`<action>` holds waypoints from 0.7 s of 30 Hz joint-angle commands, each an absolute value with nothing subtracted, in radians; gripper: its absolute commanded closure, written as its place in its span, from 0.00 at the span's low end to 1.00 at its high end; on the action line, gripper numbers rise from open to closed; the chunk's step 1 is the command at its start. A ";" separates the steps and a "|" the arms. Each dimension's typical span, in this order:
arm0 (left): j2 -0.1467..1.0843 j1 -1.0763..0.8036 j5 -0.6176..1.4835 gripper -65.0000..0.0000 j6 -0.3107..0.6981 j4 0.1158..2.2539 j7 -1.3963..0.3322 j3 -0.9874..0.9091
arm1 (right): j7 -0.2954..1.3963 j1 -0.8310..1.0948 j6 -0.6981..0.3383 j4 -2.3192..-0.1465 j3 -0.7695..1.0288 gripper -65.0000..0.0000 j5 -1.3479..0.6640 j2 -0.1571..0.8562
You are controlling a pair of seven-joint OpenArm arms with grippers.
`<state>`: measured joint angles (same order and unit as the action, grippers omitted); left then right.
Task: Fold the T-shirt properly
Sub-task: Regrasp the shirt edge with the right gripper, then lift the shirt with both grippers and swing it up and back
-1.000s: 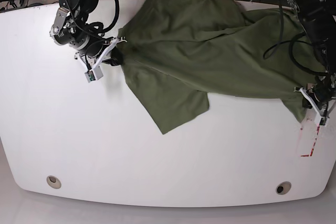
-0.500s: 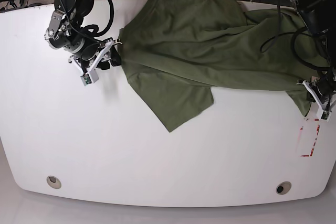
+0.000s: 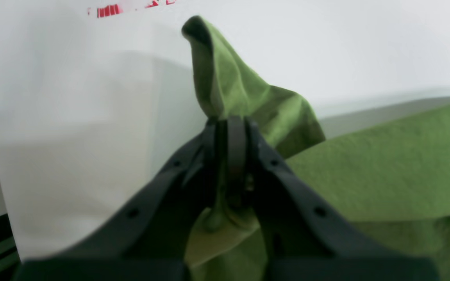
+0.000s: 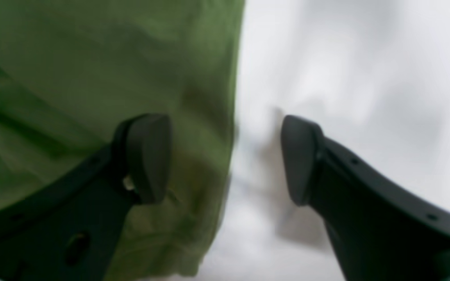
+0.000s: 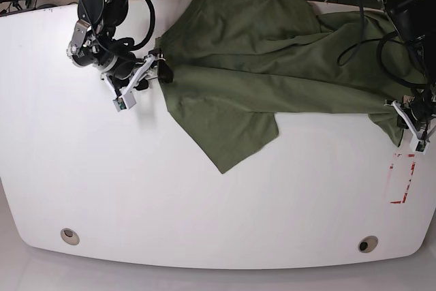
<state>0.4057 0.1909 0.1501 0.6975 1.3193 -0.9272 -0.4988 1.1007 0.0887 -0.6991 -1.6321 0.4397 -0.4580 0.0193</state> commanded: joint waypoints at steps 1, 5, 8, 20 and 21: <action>0.429 0.211 0.154 1.00 0.698 1.342 -0.911 -0.506 | 1.092 0.061 -0.698 -1.616 0.441 0.35 -0.469 0.010; 0.429 0.211 0.154 1.00 0.698 1.342 -0.911 -0.506 | 1.092 0.039 -0.698 -1.577 0.438 0.35 -0.469 -0.002; 0.429 0.211 0.154 1.00 0.698 1.342 -0.911 -0.506 | 1.092 0.024 -0.698 -1.563 0.395 0.35 -0.469 -0.021; 0.429 0.211 0.153 1.00 0.698 1.342 -0.911 -0.506 | 1.087 0.024 -0.698 -1.552 0.366 0.75 -0.461 -0.048; 0.429 0.211 0.153 1.00 0.698 1.343 -0.911 -0.506 | 1.089 0.025 -0.698 -1.552 0.366 0.78 -0.463 -0.048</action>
